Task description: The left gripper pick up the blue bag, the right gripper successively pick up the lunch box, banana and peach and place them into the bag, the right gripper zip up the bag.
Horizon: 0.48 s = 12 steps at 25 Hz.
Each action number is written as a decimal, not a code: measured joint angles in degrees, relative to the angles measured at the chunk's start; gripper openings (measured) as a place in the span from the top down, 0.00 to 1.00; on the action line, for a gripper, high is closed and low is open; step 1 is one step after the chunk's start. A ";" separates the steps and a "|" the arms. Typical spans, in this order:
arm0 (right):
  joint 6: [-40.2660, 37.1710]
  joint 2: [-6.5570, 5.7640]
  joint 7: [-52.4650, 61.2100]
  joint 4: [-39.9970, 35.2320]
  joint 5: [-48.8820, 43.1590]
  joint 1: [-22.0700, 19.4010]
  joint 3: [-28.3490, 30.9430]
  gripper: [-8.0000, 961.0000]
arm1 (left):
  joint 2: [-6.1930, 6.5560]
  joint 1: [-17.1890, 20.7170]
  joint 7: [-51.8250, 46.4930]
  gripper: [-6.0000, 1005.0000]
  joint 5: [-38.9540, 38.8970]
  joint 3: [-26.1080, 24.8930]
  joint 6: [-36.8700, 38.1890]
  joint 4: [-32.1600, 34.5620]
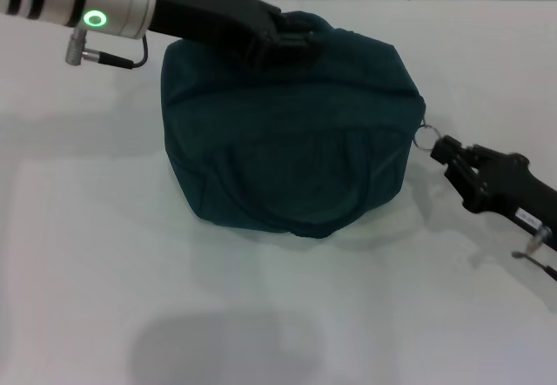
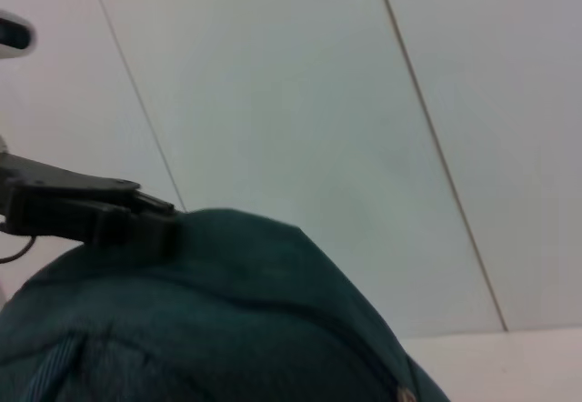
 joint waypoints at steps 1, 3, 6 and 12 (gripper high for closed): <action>-0.36 0.01 0.01 0.44 0.11 -0.34 0.11 0.86 | 0.00 0.55 0.59 0.90 -1.10 -0.23 -0.12 0.03; -0.50 0.02 0.01 1.46 0.38 -0.74 0.65 0.86 | -0.16 2.20 3.55 0.85 -4.83 -2.45 -0.25 0.09; -0.17 0.10 -0.09 3.73 1.20 -0.86 3.66 0.82 | -0.49 4.51 8.18 0.71 -10.81 -5.25 -0.25 0.16; -2.84 0.07 -0.47 5.94 4.10 -2.31 12.06 0.61 | -0.63 13.89 23.72 0.49 -32.25 -7.74 0.11 -0.73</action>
